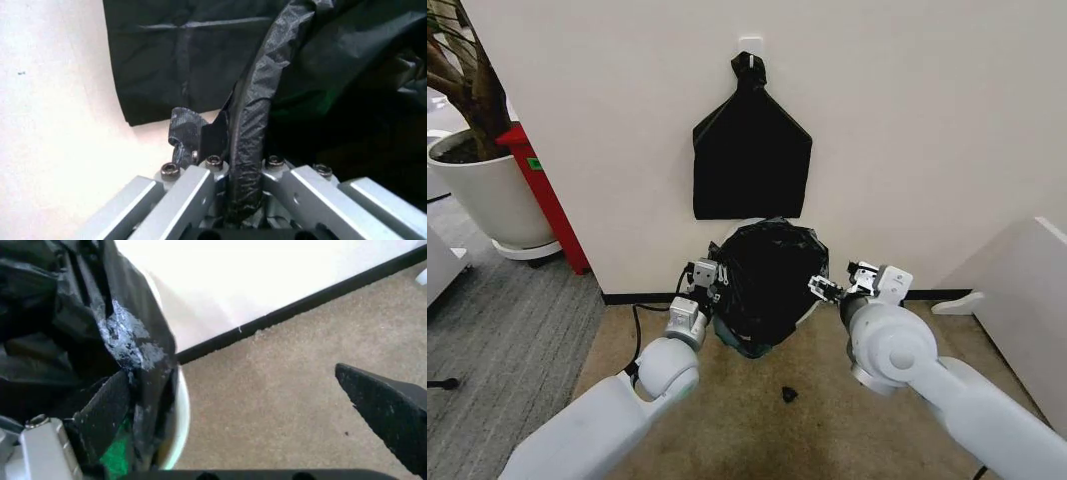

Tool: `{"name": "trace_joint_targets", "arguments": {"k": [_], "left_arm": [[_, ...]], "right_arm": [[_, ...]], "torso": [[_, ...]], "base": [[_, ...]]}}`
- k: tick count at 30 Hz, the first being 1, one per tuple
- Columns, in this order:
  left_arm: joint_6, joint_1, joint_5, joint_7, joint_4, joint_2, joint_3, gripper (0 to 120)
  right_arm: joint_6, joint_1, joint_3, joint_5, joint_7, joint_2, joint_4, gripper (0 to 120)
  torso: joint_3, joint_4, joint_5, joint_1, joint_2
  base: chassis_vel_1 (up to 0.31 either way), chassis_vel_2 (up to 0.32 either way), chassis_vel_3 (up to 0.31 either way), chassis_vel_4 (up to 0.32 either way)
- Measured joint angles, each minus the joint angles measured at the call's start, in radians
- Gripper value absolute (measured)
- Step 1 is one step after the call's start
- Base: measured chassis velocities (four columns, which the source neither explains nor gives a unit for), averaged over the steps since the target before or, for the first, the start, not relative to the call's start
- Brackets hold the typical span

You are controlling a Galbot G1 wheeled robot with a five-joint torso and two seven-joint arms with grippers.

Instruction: Place the garbage bag over the trash bin.

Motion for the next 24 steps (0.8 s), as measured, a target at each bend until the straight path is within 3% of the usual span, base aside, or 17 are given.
{"name": "trace_joint_targets", "arguments": {"k": [17,24], "left_arm": [[0.011,0.0,-0.022,-0.007,-0.006,-0.002,-0.001,1],[0.036,0.023,-0.076,-0.021,-0.061,0.016,0.0,1]], "right_arm": [[-0.022,-0.152,0.048,-0.065,-0.001,-0.064,0.06,100],[-0.044,-0.195,0.072,-0.131,-0.022,-0.061,0.022,100]], "torso": [[0.0,-0.0012,-0.0003,0.0,0.0],[0.0,-0.001,-0.0003,0.0,0.0]], "base": [[0.0,0.0,0.0,0.0],[0.0,0.0,0.0,0.0]]}}
